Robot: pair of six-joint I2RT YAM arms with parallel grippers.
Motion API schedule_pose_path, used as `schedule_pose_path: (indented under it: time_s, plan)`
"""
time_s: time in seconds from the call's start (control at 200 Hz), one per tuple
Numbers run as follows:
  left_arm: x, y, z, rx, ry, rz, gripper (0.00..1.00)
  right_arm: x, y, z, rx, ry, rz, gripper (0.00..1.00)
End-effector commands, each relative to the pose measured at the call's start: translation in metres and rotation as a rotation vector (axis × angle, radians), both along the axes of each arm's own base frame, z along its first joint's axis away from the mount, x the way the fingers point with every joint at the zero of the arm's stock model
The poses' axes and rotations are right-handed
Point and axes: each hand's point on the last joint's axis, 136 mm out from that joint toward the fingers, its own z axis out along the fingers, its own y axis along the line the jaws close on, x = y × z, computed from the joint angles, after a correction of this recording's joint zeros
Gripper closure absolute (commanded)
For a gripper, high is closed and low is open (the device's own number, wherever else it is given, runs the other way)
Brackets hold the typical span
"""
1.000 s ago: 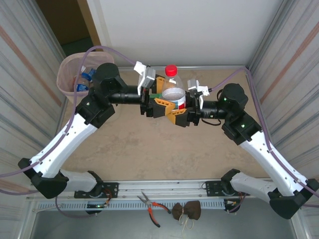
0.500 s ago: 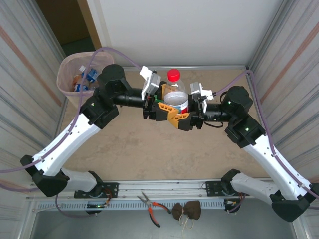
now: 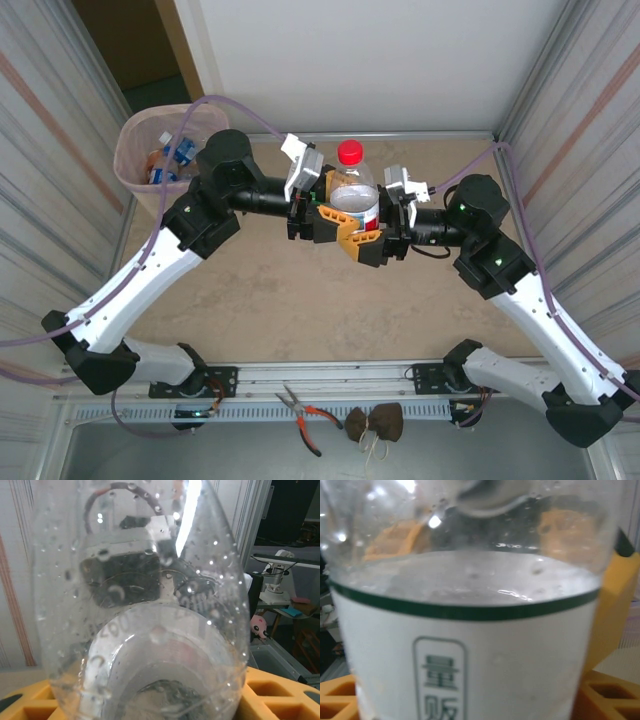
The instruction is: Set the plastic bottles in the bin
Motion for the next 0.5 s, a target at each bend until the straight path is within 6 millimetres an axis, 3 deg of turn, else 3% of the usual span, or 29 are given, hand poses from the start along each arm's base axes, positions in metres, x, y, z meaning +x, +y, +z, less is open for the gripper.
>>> schedule_pose_path:
  time_s: [0.0, 0.24, 0.496]
  plan:
    - [-0.011, 0.006, 0.018, -0.038, -0.066, -0.010, 0.44, -0.001, -0.007, 0.009, 0.009, -0.031, -0.051, 0.23]
    - [0.013, 0.015, 0.012, 0.027, -0.082, 0.175, 0.44, 0.005, -0.017, 0.003, -0.020, -0.024, -0.136, 0.18]
    - [0.073, 0.061, 0.012, 0.076, -0.023, 0.529, 0.44, 0.010, -0.033, 0.000, -0.047, -0.046, -0.249, 0.16]
